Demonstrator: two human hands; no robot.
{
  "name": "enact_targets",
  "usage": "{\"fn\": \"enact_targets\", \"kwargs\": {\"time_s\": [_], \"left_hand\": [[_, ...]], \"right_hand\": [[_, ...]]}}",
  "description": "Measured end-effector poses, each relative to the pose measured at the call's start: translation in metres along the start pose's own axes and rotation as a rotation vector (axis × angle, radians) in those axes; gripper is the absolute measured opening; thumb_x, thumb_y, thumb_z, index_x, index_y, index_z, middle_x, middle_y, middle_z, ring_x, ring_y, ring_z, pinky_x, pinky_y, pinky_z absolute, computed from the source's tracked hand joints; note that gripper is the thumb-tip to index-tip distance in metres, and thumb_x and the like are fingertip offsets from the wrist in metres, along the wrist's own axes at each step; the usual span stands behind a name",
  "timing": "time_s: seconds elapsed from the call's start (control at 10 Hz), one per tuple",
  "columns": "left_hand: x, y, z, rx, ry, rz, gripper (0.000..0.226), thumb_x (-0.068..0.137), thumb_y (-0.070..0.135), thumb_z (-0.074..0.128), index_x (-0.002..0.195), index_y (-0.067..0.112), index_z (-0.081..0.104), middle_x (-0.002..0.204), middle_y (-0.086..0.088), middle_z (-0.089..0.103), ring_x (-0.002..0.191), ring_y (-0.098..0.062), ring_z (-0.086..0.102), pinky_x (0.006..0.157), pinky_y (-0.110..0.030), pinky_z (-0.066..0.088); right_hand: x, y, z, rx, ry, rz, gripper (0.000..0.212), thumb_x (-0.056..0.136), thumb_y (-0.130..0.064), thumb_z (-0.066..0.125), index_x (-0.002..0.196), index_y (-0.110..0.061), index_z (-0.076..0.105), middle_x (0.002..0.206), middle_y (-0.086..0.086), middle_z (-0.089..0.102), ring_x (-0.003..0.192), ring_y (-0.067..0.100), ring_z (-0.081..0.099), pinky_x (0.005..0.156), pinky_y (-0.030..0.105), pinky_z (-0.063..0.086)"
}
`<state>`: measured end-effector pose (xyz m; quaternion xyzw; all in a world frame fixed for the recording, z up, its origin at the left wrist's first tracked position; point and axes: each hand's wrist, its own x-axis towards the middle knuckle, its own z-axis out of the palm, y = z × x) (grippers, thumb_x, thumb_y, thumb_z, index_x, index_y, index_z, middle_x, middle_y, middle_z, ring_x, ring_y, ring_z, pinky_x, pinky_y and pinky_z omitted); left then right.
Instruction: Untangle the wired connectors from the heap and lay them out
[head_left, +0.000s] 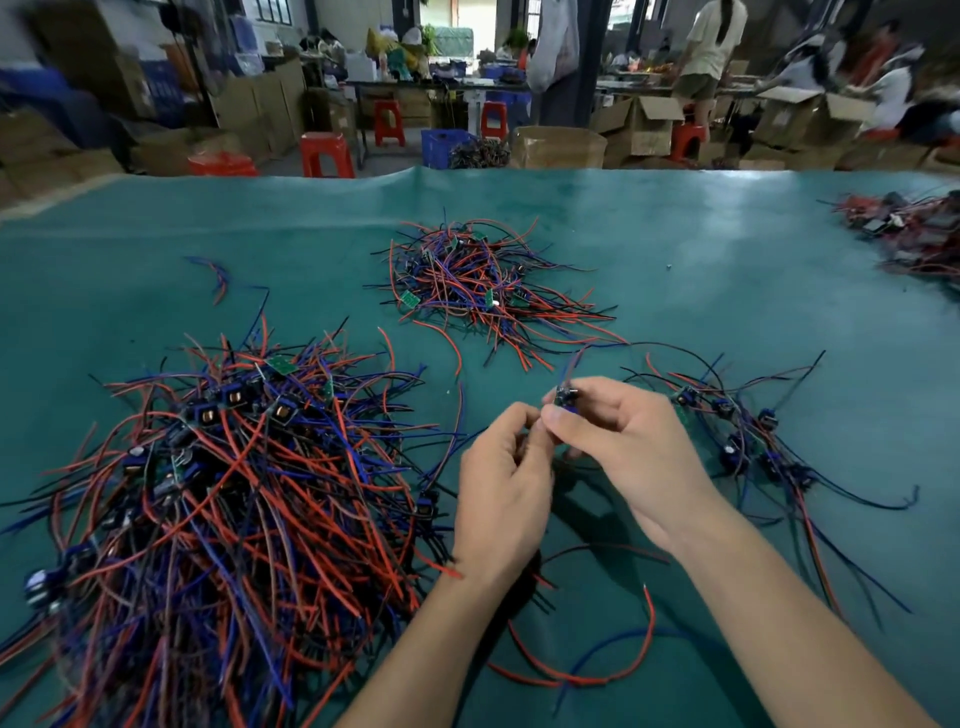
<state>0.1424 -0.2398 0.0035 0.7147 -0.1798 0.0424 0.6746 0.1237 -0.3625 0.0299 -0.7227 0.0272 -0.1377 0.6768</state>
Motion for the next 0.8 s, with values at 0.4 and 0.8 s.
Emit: {"fn": "enact_targets", "kwargs": {"time_s": [0.4,0.8], "left_hand": [[-0.006,0.005,0.000,0.198,-0.091,0.038,0.022,0.097,0.021,0.057,0.077,0.015,0.061,0.060,0.006,0.064,0.057,-0.008,0.057,0.064,-0.026,0.047],[-0.003,0.000,0.002,0.081,0.023,-0.020,0.020,0.093,0.014,0.055,0.075,0.016,0.063,0.062,-0.002,0.067,0.056,-0.005,0.056,0.060,-0.029,0.048]], "right_hand": [[0.006,-0.048,-0.038,0.165,0.471,-0.266,0.016,0.089,-0.002,0.073,0.084,-0.018,0.072,0.083,0.007,0.070,0.072,0.014,0.060,0.063,0.021,0.048],[0.033,-0.154,0.104,-0.936,-0.497,-0.414,0.058,0.090,-0.060,0.066,0.095,-0.003,0.071,0.079,0.004,0.073,0.073,0.018,0.066,0.072,0.030,0.053]]}}
